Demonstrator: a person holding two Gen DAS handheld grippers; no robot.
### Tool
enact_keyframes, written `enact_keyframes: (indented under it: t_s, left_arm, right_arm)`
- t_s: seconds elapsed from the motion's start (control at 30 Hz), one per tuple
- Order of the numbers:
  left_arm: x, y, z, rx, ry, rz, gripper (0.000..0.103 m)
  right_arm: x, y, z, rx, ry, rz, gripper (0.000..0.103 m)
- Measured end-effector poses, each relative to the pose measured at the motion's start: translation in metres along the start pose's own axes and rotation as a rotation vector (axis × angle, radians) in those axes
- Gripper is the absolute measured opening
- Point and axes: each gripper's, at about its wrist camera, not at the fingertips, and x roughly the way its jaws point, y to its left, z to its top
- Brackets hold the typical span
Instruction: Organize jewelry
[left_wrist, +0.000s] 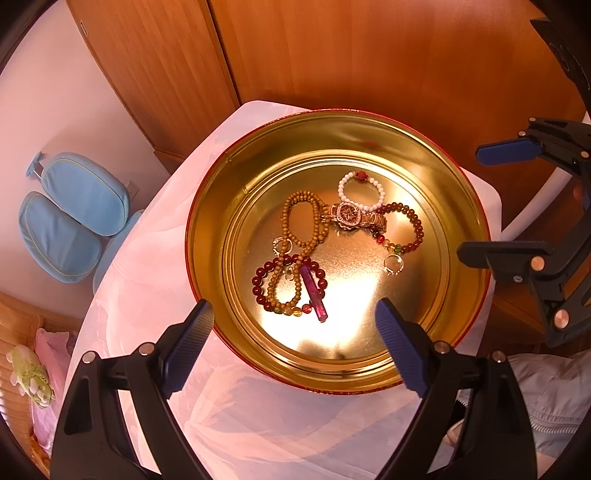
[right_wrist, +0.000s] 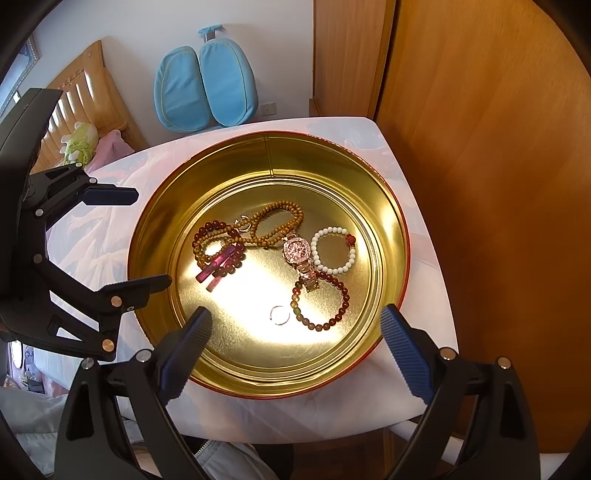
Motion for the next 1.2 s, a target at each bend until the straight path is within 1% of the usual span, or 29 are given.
enact_keyframes:
  t_s: [0.17,0.23,0.33,0.4,0.5,0.63,0.7,0.77,0.93,1.0,1.03,1.1,1.2]
  left_arm:
    - [0.000,0.001,-0.001,-0.013,-0.003,0.002,0.087]
    - [-0.002,0.002,-0.001,-0.029,-0.016,-0.002,0.087]
    - [-0.006,0.003,-0.002,-0.057,-0.055,-0.006,0.087]
    - [-0.010,0.002,-0.001,-0.066,-0.096,0.017,0.087]
    - [-0.015,-0.002,0.000,-0.048,-0.148,0.041,0.087]
    - [-0.020,-0.011,0.003,-0.010,-0.196,0.120,0.087]
    - [-0.018,-0.014,0.005,0.010,-0.196,0.163,0.087]
    - [-0.015,-0.015,0.007,0.014,-0.193,0.185,0.087]
    - [-0.018,-0.010,0.008,-0.027,-0.221,0.155,0.087]
    - [-0.019,-0.010,0.009,-0.025,-0.222,0.161,0.087]
    - [-0.019,-0.010,0.009,-0.022,-0.219,0.166,0.087]
    - [-0.019,-0.011,0.010,-0.015,-0.210,0.152,0.087]
    - [-0.013,-0.010,0.013,-0.034,-0.163,0.133,0.087]
  right_arm:
    - [0.000,-0.001,-0.001,0.002,-0.002,0.003,0.093]
    - [0.000,-0.001,-0.001,0.003,0.000,0.005,0.093]
    - [-0.001,-0.001,-0.002,0.003,-0.001,0.007,0.093]
    - [-0.002,0.000,-0.003,0.001,-0.008,0.011,0.093]
    - [-0.005,0.001,-0.003,-0.001,-0.016,0.016,0.093]
    - [-0.007,-0.002,-0.002,0.002,-0.022,0.018,0.093]
    - [-0.008,-0.003,-0.002,0.005,-0.022,0.020,0.093]
    - [-0.008,-0.006,-0.002,0.005,-0.024,0.019,0.093]
    - [-0.009,-0.010,0.001,0.004,-0.028,0.022,0.093]
    - [-0.008,-0.013,0.002,0.003,-0.027,0.024,0.093]
    - [-0.008,-0.014,0.003,0.003,-0.027,0.026,0.093]
    - [-0.007,-0.015,0.005,0.002,-0.028,0.030,0.093]
    - [-0.007,-0.017,0.008,-0.003,-0.031,0.034,0.093]
